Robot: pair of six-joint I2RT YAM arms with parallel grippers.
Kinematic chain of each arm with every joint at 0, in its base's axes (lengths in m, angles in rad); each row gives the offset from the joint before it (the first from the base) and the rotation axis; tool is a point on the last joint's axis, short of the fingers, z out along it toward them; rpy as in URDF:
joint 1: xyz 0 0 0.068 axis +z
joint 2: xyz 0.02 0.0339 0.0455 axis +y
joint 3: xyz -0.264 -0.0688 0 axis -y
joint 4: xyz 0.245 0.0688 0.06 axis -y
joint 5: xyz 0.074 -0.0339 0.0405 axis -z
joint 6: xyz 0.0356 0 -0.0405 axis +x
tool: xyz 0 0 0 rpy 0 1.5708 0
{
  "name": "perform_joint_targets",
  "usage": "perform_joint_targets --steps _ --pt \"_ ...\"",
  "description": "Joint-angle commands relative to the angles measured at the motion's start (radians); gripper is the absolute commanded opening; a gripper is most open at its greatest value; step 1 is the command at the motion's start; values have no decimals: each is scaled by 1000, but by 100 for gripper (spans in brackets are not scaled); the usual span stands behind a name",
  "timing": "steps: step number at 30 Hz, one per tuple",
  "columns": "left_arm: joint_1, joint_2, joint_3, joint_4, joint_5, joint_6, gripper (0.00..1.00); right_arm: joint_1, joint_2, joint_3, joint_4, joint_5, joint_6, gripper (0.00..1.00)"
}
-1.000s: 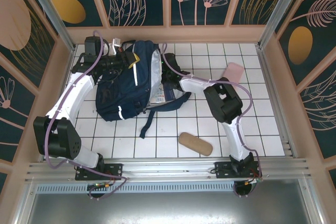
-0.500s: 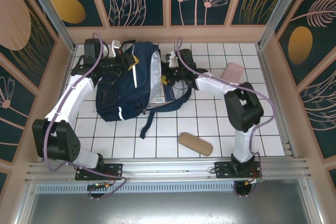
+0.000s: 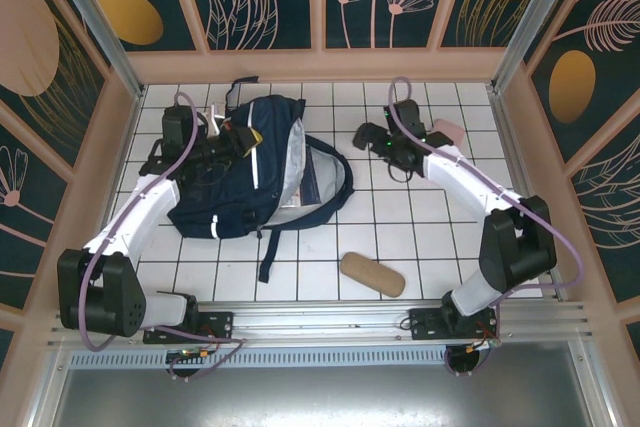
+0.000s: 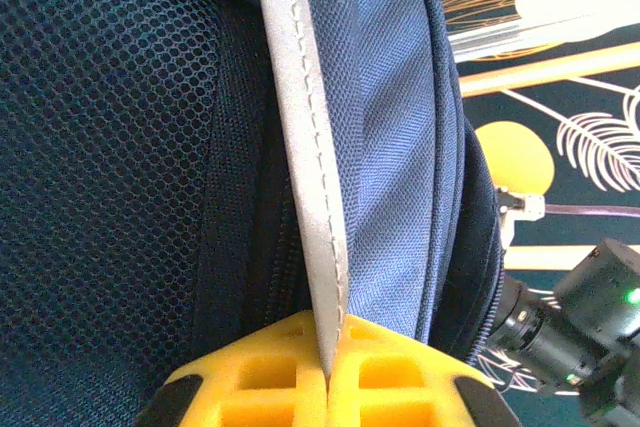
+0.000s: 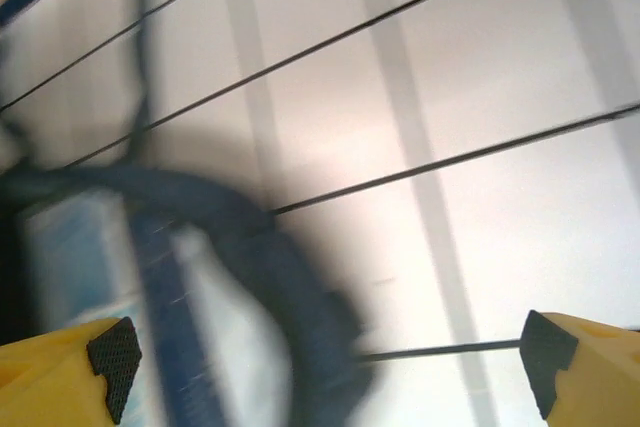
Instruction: Pack books, pencil case, and school supplies into a backpack
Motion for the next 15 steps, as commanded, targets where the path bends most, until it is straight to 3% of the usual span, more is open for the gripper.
perform_joint_targets --steps 1,5,9,15 --pt "-12 -2 -46 100 -31 -11 0 -63 51 116 -268 347 42 99" --pt "-16 -5 -70 110 -32 25 0 -159 201 260 -413 433 39 99" --pt "-21 -26 -97 122 -40 41 0 -227 265 281 -333 316 -96 99" --pt "-32 -44 -173 187 -27 32 0 -328 306 294 -234 149 -153 99"
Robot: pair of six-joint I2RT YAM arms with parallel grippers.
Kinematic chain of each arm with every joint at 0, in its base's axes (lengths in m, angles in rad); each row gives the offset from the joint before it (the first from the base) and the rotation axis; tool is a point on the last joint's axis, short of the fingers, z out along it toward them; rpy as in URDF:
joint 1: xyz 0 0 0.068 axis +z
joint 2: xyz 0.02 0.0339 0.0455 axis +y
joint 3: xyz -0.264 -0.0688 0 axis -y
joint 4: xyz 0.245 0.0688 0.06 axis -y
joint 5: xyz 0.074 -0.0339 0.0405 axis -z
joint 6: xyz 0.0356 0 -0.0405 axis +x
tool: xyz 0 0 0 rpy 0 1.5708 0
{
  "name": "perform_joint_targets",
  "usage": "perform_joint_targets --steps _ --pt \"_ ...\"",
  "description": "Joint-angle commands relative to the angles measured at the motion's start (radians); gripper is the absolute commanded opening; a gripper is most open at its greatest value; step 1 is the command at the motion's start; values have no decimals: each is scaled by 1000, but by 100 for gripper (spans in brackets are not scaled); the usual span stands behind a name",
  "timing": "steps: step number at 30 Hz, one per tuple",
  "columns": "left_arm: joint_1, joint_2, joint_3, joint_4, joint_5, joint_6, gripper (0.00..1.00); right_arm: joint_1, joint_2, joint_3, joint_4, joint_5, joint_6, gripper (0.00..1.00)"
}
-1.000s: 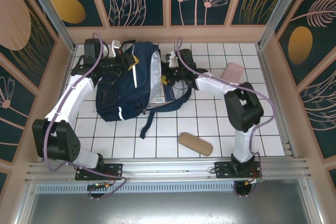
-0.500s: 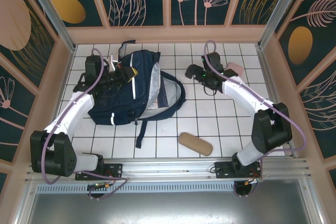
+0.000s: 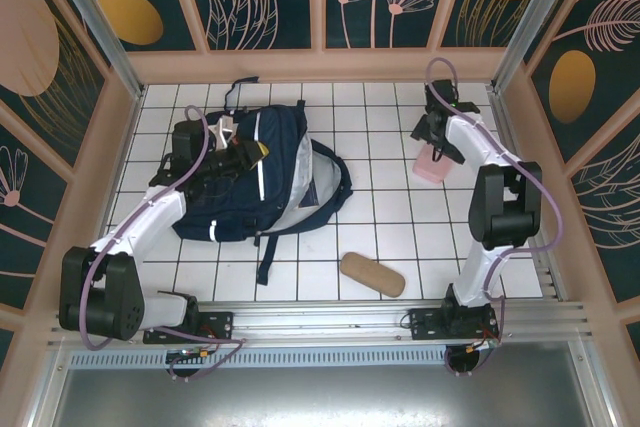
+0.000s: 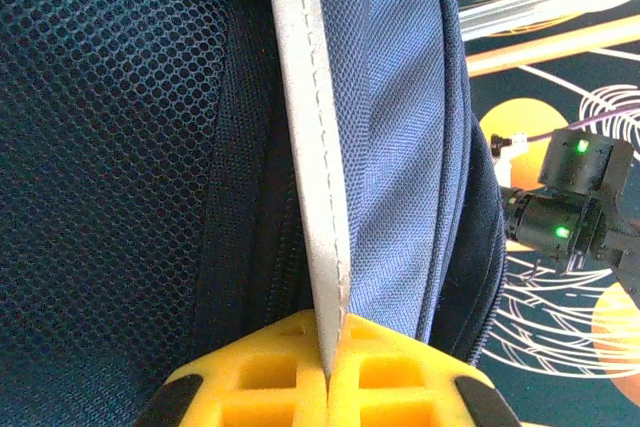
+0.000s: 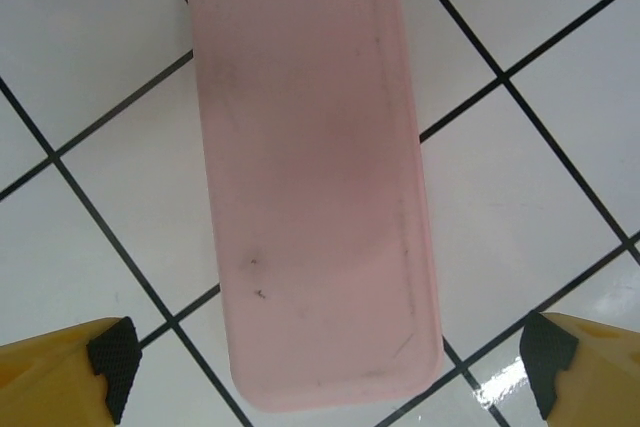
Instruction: Pack books, pencil case, and school supplies into a backpack
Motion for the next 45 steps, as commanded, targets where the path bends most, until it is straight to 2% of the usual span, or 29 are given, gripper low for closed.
perform_joint_targets --steps 1,7,16,32,39,45 --pt "1 -31 -57 75 -15 11 0 -40 62 68 11 -83 -65 99" --pt "-1 -29 -145 189 30 -43 0 -79 190 180 -35 -140 -82 99" --pt "-1 -60 -147 187 32 -41 0 -102 319 269 -91 -122 -75 99" --pt "-1 -55 -147 197 41 -45 0 -103 427 234 -48 -171 -115 99" --pt "-2 -47 -143 193 42 -40 0 -98 421 180 -11 -181 -151 99" --pt "-1 -36 -133 184 46 -34 0 -98 329 150 24 -181 -156 83"
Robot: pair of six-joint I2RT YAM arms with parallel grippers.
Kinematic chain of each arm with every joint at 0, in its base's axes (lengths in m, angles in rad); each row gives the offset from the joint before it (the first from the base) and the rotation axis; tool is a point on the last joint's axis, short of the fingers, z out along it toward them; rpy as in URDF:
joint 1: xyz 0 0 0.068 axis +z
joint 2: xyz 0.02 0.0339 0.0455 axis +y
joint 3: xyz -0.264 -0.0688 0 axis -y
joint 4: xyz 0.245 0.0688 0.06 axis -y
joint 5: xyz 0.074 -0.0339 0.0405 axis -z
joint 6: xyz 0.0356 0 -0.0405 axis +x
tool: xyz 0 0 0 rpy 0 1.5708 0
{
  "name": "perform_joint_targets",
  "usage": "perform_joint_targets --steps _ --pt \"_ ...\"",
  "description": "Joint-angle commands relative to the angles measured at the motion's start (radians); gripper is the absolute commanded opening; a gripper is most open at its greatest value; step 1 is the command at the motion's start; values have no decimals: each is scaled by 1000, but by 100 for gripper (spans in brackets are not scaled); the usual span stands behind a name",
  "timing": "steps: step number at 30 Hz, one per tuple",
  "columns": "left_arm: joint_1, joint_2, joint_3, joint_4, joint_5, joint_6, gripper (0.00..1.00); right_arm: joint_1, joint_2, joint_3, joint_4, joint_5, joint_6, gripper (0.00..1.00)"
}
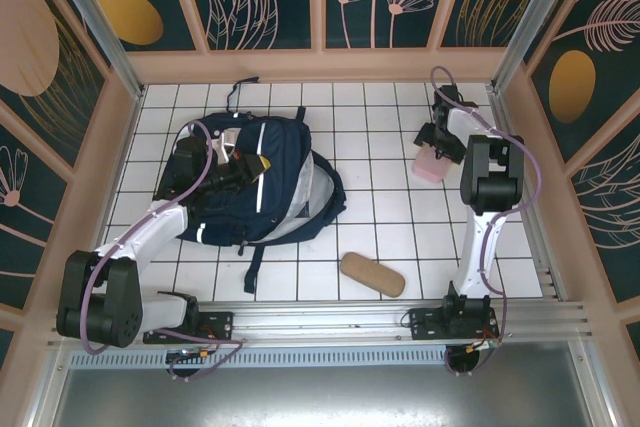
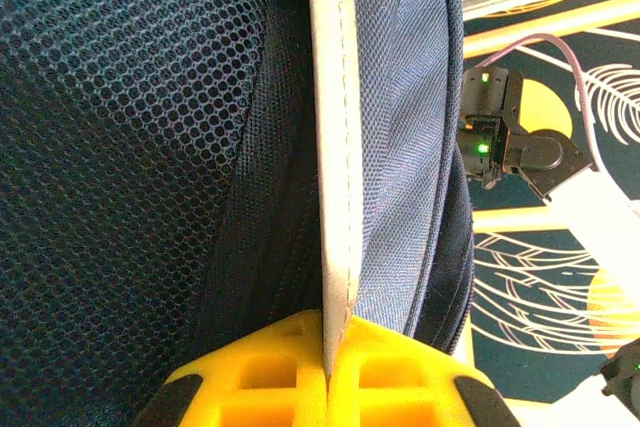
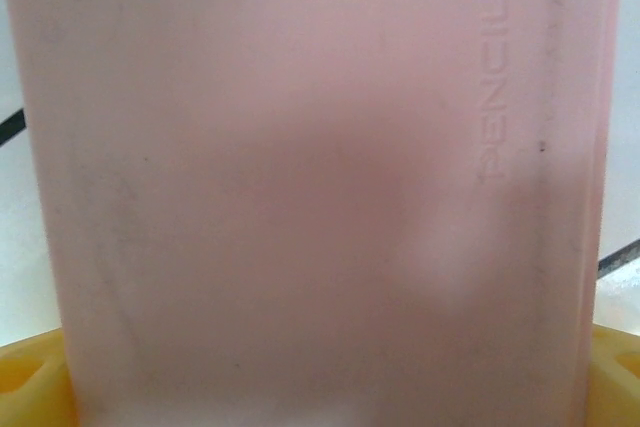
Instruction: Pack books, pencil case, and school supplies into a backpack
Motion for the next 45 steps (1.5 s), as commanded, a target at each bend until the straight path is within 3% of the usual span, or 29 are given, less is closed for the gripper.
perform_joint_targets --steps 1,13,17,22,26,34,45 --pt "7 -3 15 35 13 3 0 1 -41 -41 -3 -32 -15 81" --pt "-5 -10 153 -133 -7 45 0 129 -381 -224 101 -110 23 79" --pt "-5 13 283 -269 2 122 0 213 -458 -309 171 -265 22 78" --pt "-5 36 449 -386 20 160 0 381 -520 -387 310 -367 35 78" --pt "-5 53 519 -398 55 137 0 478 -498 -401 430 -471 94 77" --pt "-5 96 589 -426 106 136 0 605 -350 -256 552 -597 129 77" --pt "-3 129 638 -349 155 79 0 705 -143 -220 1042 -874 468 79"
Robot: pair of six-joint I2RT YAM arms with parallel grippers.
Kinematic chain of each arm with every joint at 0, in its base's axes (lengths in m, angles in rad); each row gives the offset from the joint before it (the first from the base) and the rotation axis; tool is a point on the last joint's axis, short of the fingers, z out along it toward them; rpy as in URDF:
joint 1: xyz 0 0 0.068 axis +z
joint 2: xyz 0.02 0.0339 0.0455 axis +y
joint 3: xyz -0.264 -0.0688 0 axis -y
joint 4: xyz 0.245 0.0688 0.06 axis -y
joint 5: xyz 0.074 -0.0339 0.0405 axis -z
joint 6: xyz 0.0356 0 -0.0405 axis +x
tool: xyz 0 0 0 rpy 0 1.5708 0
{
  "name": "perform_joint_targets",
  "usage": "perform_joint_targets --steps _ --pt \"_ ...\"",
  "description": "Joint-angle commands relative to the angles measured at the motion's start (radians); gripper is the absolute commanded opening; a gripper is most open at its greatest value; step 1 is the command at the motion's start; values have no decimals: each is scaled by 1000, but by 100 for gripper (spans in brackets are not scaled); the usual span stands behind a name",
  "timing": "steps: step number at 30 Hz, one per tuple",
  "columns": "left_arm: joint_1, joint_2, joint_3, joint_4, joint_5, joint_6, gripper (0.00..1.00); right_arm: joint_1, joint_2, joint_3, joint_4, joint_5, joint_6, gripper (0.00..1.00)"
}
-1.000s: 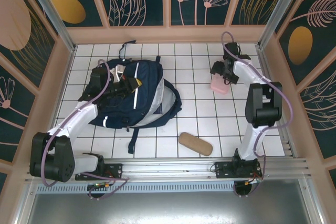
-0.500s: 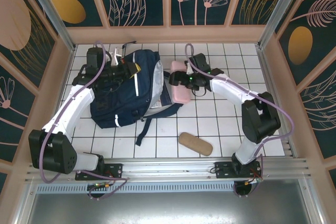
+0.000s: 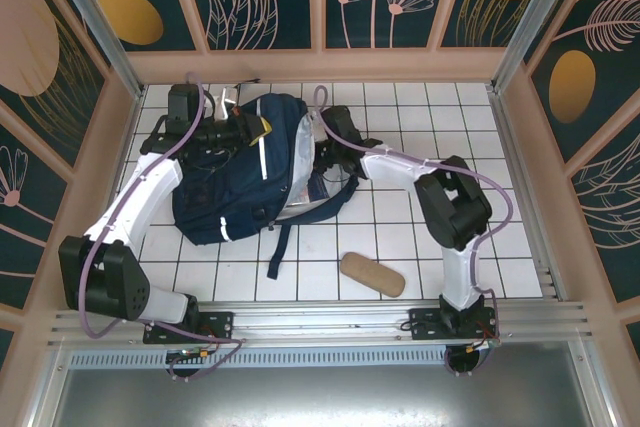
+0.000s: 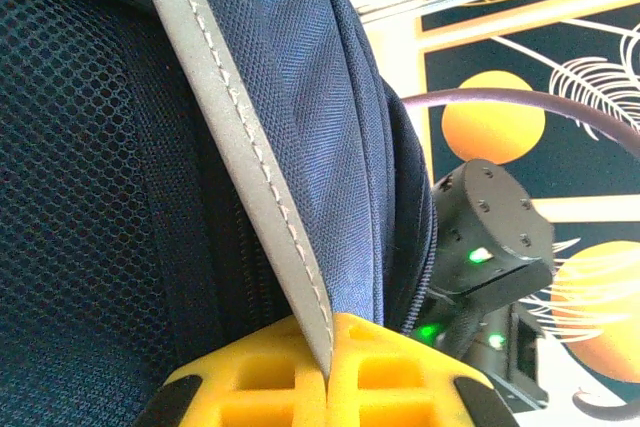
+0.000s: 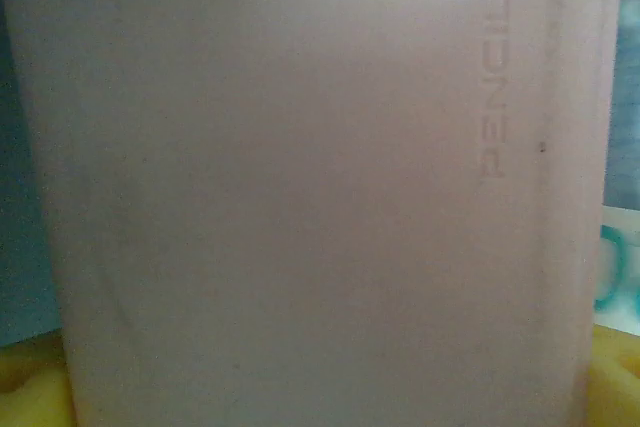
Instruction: Pack books, pencil case, and school supplies into a backpack
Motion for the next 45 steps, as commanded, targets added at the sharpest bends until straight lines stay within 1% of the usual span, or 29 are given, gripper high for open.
perform_joint_targets --steps 1,5,6,7,8,10,12,13,16,18,23,25,31,37,39,42,45 --pt "-4 -8 110 153 108 -17 0 62 74 90 232 -126 145 80" --pt "-4 8 152 161 95 -32 0 128 185 222 194 -126 154 82" --pt "-3 8 161 162 90 -35 0 139 209 246 185 -125 156 86" --pt "-2 9 169 162 86 -38 0 147 227 267 172 -118 157 98" --pt "0 9 178 157 85 -40 0 153 239 284 148 -103 151 99" --pt "10 4 189 144 79 -35 0 162 233 298 97 -62 111 99" --pt "26 -9 181 135 68 -34 0 166 212 318 -10 19 55 99" --pt "32 -16 173 135 64 -36 0 164 202 323 -45 39 44 99" --pt "47 -30 147 157 68 -52 0 160 169 324 -75 39 33 99" --pt "54 -38 141 171 70 -64 0 156 135 310 -86 67 20 99" --pt "66 -48 165 156 68 -63 0 144 89 301 -125 76 -12 99" --pt "69 -53 165 153 65 -64 0 134 62 271 -115 78 -16 99" --pt "80 -62 159 140 58 -57 0 99 -1 193 -87 30 -16 99" --pt "85 -60 163 138 56 -57 0 73 -37 148 -60 -48 -1 99" --pt "86 -60 161 139 56 -56 0 57 -49 129 -38 -75 26 99" --pt "88 -64 155 139 56 -54 0 30 -71 81 50 -136 111 99" --pt "88 -67 152 138 56 -55 0 18 -75 95 10 -135 145 99"
